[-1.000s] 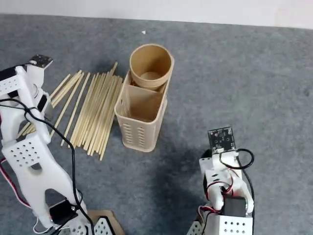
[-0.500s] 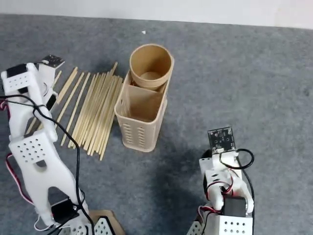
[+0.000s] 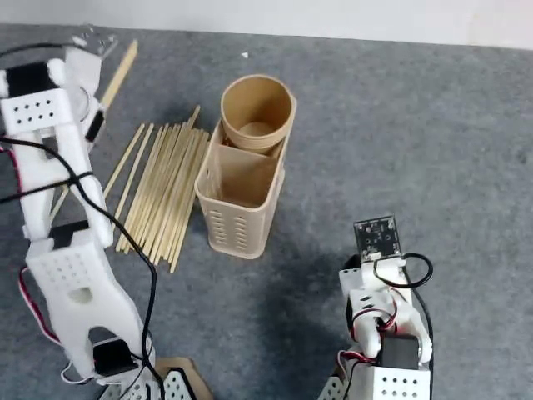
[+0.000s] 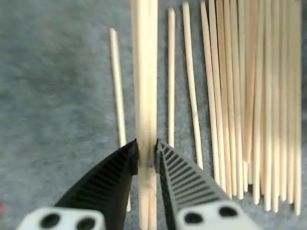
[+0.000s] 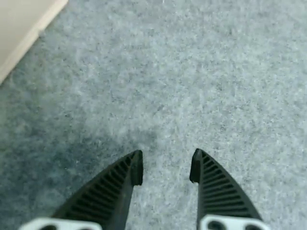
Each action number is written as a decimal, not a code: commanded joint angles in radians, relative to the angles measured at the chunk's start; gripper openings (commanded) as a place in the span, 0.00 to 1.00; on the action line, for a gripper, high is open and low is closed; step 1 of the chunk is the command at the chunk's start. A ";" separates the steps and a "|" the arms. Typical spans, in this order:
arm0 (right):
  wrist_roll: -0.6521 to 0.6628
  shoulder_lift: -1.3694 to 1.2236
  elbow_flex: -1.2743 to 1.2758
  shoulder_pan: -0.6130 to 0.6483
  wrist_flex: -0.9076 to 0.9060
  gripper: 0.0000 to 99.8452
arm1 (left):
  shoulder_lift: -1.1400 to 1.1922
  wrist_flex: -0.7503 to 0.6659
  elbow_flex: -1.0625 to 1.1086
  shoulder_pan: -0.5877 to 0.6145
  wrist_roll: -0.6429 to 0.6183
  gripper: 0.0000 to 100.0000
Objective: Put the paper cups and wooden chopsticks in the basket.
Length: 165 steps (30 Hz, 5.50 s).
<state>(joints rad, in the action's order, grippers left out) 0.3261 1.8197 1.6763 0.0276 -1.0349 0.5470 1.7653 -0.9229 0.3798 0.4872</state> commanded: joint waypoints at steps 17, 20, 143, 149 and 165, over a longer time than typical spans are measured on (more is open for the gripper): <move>0.011 0.008 0.117 -0.013 -0.004 0.17 | -0.759 0.008 -0.031 -0.483 -0.390 0.00; 0.011 0.008 0.117 -0.013 -0.004 0.17 | -0.834 0.008 0.002 -0.524 -0.394 0.00; 0.012 0.010 0.117 -0.012 -0.024 0.17 | -0.186 0.011 0.096 0.039 -0.083 0.13; 0.012 0.010 0.117 -0.012 -0.024 0.17 | -0.194 0.009 0.466 0.111 0.103 0.17; 0.012 0.008 0.119 -0.013 -0.025 0.17 | -0.183 -0.440 0.786 0.022 0.071 0.20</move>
<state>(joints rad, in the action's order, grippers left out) 0.3261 1.8197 1.6763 0.0276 -1.0549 0.3690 1.3863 -0.1511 0.4196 0.5838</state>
